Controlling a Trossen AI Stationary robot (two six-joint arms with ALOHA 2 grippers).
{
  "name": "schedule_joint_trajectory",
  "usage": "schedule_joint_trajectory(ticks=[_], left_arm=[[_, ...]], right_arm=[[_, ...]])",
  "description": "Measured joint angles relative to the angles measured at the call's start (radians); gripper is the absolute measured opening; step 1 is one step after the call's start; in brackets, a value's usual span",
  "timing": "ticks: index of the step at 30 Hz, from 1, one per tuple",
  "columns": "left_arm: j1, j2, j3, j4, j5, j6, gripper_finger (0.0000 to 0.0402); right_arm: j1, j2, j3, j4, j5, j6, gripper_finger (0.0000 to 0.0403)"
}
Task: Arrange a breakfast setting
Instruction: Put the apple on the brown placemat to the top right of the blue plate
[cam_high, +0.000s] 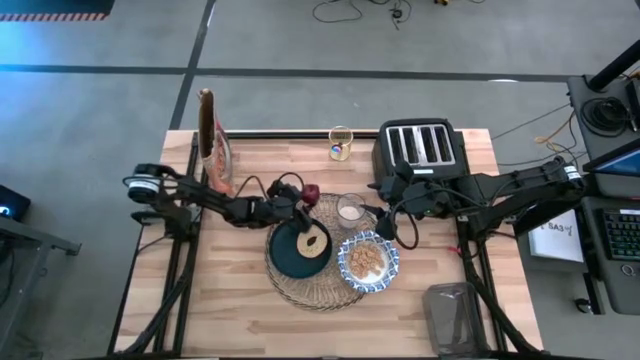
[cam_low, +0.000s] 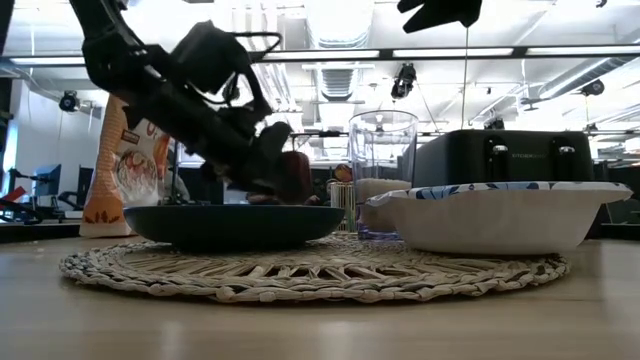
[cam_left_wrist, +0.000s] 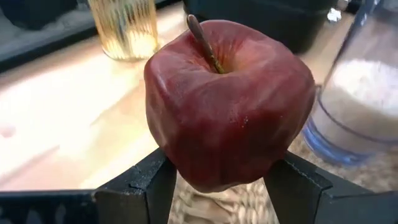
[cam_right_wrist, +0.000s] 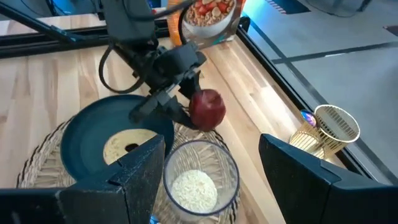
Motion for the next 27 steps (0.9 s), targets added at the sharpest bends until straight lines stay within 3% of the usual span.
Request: schedule_joint_trajectory(ticks=[16, 27], left_arm=[[-0.001, 0.091, 0.008, 0.002, 0.056, -0.118, 0.0198], [-0.001, 0.090, 0.008, 0.001, 0.076, -0.127, 0.0260]], right_arm=[[0.000, 0.000, 0.000, -0.025, -0.001, -0.002, 0.0251], [0.000, 0.000, 0.000, -0.024, -0.001, -0.002, 0.0249]])
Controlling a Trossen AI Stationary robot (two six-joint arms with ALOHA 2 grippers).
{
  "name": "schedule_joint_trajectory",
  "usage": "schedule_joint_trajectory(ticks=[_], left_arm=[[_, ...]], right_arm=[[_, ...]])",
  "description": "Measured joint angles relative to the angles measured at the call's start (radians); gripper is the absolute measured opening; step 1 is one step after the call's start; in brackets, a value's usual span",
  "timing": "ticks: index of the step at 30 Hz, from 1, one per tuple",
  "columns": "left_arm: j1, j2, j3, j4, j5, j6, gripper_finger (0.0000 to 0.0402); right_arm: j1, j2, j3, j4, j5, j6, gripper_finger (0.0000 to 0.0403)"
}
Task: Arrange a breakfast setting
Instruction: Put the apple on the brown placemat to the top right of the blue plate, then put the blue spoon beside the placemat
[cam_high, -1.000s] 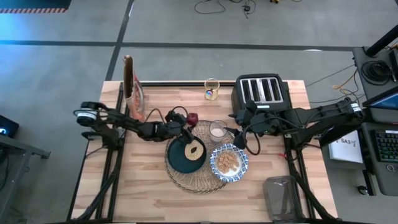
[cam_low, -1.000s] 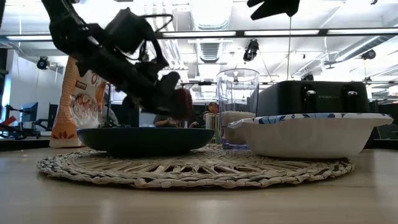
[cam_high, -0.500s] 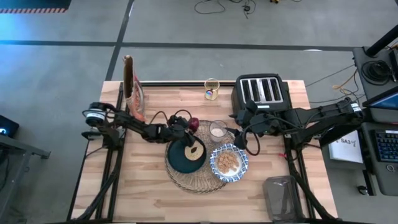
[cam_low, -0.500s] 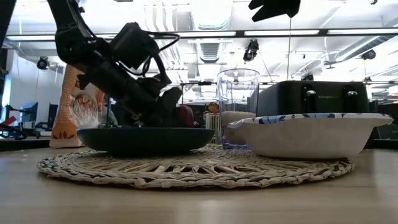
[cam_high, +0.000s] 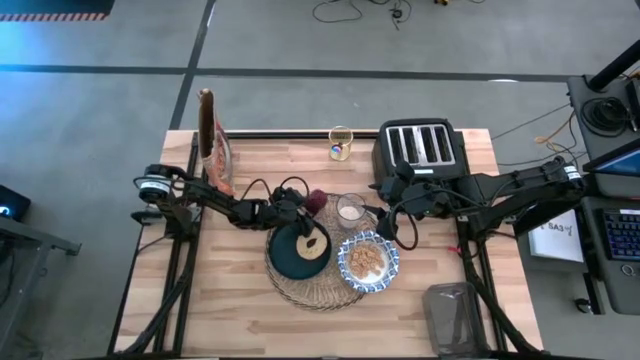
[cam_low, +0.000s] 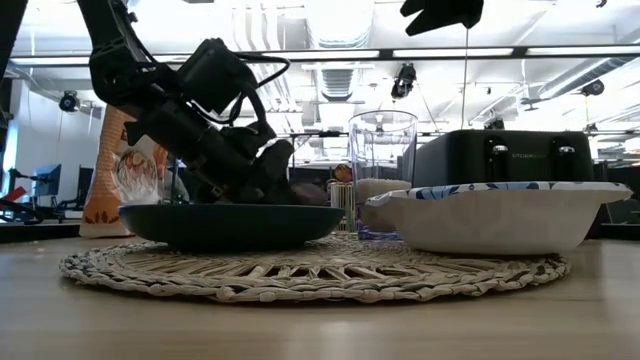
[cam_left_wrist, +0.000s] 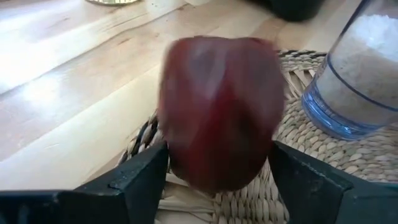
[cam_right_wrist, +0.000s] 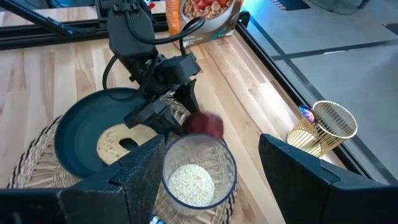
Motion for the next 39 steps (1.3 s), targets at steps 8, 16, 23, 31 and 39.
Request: schedule_joint_trajectory(ticks=[8, 16, 23, 31, 39], left_arm=[[0.000, -0.018, 0.000, 0.000, 0.000, 0.012, 0.0271], [0.000, -0.103, 0.000, -0.005, 0.000, 0.076, 0.0272], [0.000, -0.229, 0.000, -0.066, 0.076, 0.149, 0.0272], [-0.002, -0.404, 0.000, -0.134, 0.085, 0.227, 0.0272], [-0.032, -0.564, 0.000, -0.183, 0.172, 0.301, 0.0272]], right_arm=[[0.000, 0.000, 0.000, 0.000, 0.000, 0.000, 0.0249], [0.000, 0.000, 0.000, 0.000, 0.000, -0.003, 0.0249], [0.000, -0.048, 0.000, -0.030, 0.000, -0.019, 0.0249], [0.000, -0.128, -0.016, -0.134, 0.084, 0.089, 0.0249], [-0.010, -0.099, -0.088, -0.128, 0.231, 0.112, 0.0249]])
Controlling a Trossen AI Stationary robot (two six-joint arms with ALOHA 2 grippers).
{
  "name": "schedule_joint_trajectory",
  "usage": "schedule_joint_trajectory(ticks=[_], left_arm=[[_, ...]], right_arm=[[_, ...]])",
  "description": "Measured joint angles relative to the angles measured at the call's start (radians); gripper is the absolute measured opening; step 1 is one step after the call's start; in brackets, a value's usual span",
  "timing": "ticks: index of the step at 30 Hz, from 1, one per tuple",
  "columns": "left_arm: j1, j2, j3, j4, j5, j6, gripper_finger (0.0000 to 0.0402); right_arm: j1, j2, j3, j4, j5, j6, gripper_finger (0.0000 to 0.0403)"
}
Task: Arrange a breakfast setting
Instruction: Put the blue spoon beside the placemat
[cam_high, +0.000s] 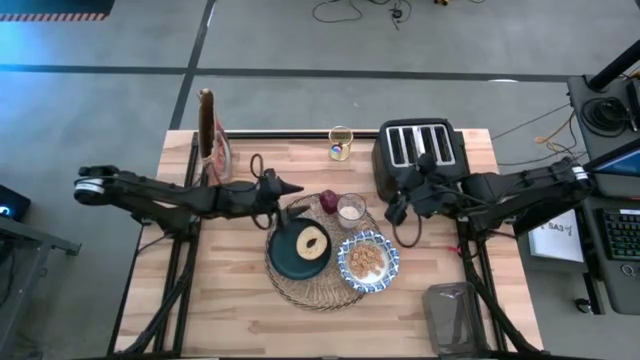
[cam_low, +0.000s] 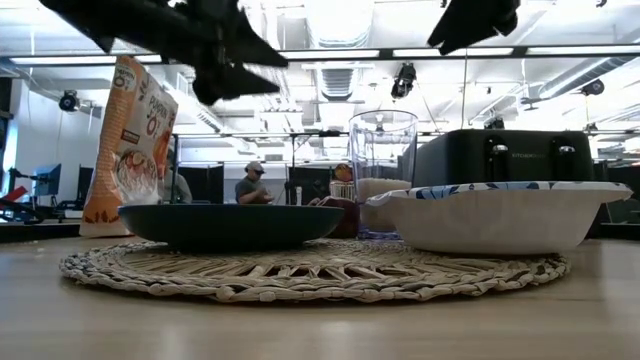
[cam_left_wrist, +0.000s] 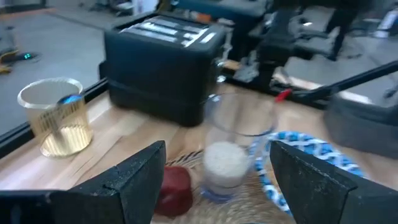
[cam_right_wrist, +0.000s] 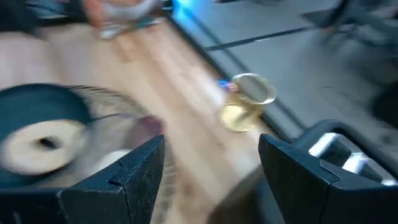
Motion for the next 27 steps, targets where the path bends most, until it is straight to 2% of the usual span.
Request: schedule_joint_trajectory(ticks=[3, 7, 13, 18, 23, 27], left_arm=[[-0.014, -0.047, 0.000, -0.006, 0.025, 0.014, 0.0272], [-0.027, -0.091, 0.000, -0.014, 0.028, 0.017, 0.0272], [-0.029, -0.110, 0.000, -0.027, 0.028, 0.018, 0.0272], [-0.029, -0.110, 0.000, -0.027, 0.025, 0.030, 0.0272], [-0.029, -0.110, 0.000, -0.027, -0.001, 0.082, 0.0272], [-0.027, -0.110, 0.000, -0.026, -0.045, 0.137, 0.0272]], right_arm=[[-0.030, 0.035, 0.001, 0.002, 0.065, -0.019, 0.0249], [-0.105, 0.085, 0.019, 0.041, 0.037, -0.088, 0.0249], [-0.289, 0.153, 0.038, 0.173, -0.200, -0.214, 0.0245], [-0.464, 0.226, 0.070, 0.203, -0.367, -0.292, 0.0235], [-0.565, 0.307, 0.074, 0.269, -0.596, -0.538, 0.0226], [-0.596, 0.371, 0.074, 0.333, -0.617, -0.705, 0.0223]])
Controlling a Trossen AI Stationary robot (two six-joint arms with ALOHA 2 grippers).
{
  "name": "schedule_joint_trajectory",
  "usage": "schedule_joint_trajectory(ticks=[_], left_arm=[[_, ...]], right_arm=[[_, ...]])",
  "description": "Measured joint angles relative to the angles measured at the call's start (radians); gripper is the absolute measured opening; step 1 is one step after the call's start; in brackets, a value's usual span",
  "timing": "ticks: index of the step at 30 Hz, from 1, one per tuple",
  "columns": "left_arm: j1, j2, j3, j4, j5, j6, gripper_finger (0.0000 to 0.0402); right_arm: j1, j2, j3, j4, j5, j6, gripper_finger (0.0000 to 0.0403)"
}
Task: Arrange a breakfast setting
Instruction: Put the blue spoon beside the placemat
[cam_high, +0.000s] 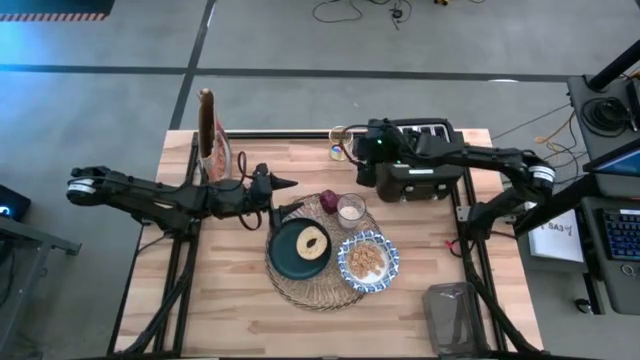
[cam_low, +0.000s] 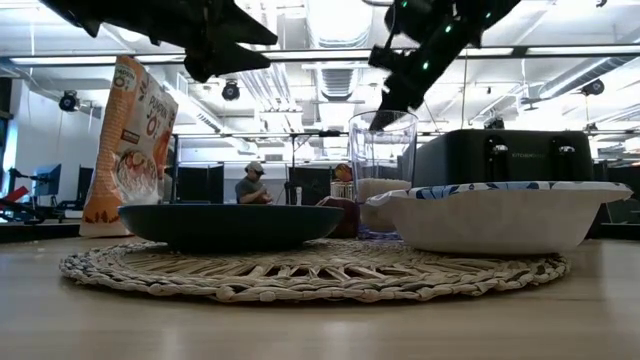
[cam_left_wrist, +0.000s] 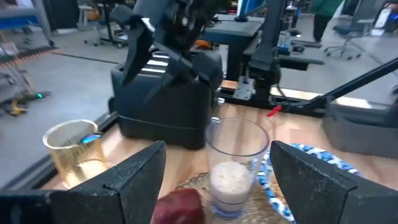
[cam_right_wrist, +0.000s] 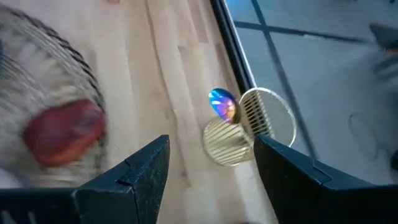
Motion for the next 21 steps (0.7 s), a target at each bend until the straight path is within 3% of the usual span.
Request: schedule_joint_trajectory(ticks=[7, 21], left_arm=[[0.007, -0.013, 0.000, -0.001, -0.090, 0.041, 0.0272], [0.008, -0.024, 0.000, 0.001, -0.105, 0.037, 0.0272]], right_arm=[[-0.047, 0.115, 0.000, 0.093, 0.001, -0.108, 0.0223], [-0.059, 0.212, 0.000, 0.247, 0.045, -0.107, 0.0224]])
